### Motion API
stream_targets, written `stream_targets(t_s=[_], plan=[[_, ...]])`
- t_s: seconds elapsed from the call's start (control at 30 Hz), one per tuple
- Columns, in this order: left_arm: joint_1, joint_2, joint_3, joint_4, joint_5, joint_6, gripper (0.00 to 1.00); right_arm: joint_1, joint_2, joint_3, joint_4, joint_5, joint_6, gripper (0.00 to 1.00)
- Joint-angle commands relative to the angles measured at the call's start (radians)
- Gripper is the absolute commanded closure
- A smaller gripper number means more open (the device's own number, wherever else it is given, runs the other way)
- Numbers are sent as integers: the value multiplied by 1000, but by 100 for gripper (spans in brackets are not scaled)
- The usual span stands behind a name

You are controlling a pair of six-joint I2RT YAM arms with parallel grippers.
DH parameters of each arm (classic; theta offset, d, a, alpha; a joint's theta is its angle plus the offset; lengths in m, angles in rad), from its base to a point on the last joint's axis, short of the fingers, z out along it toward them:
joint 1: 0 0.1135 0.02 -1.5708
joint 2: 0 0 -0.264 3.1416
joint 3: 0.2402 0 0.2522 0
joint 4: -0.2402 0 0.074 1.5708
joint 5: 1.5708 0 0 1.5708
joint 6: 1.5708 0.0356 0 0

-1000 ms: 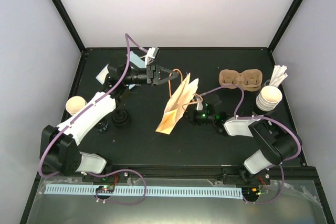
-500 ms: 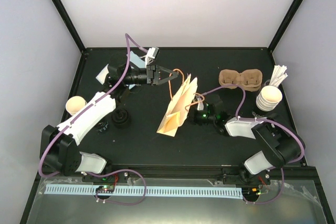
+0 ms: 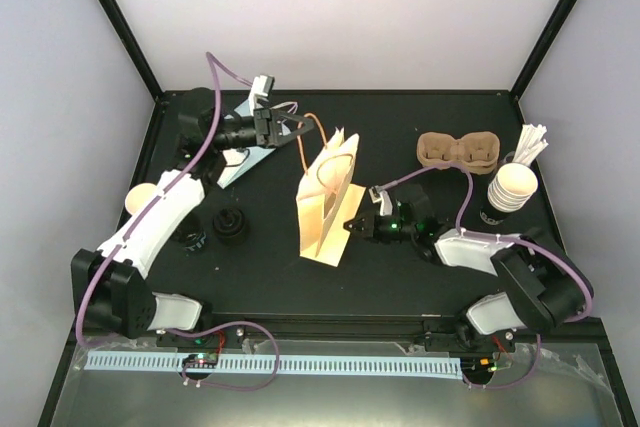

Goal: Pack the takeout coffee

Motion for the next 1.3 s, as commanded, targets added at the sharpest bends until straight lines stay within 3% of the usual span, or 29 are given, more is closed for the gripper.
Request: stream_targets(t_s=[0.0,0.6,0.97,1.13,1.27], plan=[[85,-55,59,-77,38,77,98,-2,-58,-24,-48,3,-56,99],[300,-89,66,-232,102,204,98,-40,-218,-30,-239,-58,-198,99],[415,-92,69,-291,138,249,99,-109,-275,-81,-227,-151,-204,99],[397,-101,63,-289,139,261,99,-131,-270,-98,-228,-138,-205,98],[302,-116,65,-292,124,292,99,-131,-238,-89,-233,-107,-222,94]])
